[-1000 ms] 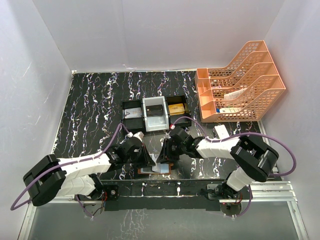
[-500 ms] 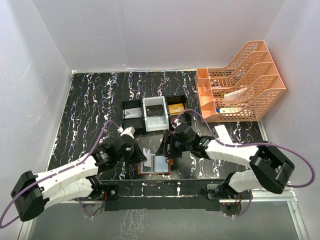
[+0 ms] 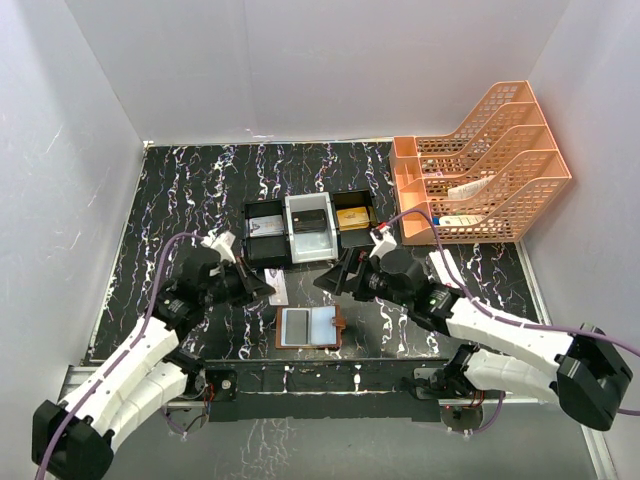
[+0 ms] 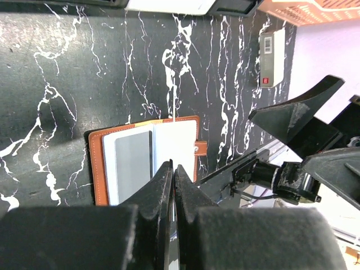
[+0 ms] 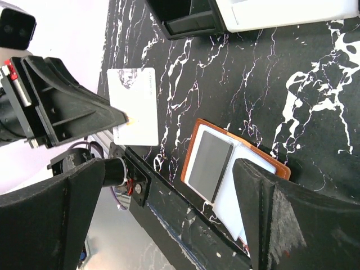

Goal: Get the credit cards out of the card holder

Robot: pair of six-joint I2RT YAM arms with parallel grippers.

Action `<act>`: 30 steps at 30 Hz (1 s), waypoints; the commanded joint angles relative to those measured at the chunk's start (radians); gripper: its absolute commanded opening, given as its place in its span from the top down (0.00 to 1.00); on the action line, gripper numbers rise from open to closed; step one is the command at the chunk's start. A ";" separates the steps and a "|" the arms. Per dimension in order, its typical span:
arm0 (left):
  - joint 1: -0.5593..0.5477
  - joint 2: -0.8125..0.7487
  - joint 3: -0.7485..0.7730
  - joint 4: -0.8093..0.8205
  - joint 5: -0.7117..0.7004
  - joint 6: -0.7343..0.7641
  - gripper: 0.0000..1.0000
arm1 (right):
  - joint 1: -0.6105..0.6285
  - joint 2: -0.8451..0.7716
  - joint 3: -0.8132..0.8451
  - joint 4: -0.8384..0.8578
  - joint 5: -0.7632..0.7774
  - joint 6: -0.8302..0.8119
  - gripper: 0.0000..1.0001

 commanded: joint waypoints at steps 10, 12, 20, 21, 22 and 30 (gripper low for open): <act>0.091 -0.140 -0.127 0.221 0.174 -0.236 1.00 | -0.117 0.187 0.021 0.357 -0.407 0.026 0.02; 0.090 -0.143 -0.142 0.282 0.188 -0.269 1.00 | -0.131 0.230 0.042 0.411 -0.438 0.052 0.02; 0.090 -0.086 -0.109 0.374 0.240 -0.258 1.00 | -0.131 0.374 0.132 0.495 -0.513 0.103 0.12; 0.090 -0.074 -0.099 0.380 0.252 -0.251 1.00 | -0.131 0.390 0.137 0.513 -0.529 0.117 0.16; 0.090 -0.063 -0.092 0.387 0.264 -0.245 1.00 | -0.131 0.405 0.135 0.544 -0.548 0.135 0.20; 0.090 -0.070 -0.080 0.422 0.294 -0.237 1.00 | -0.133 0.470 0.099 0.755 -0.605 0.274 0.46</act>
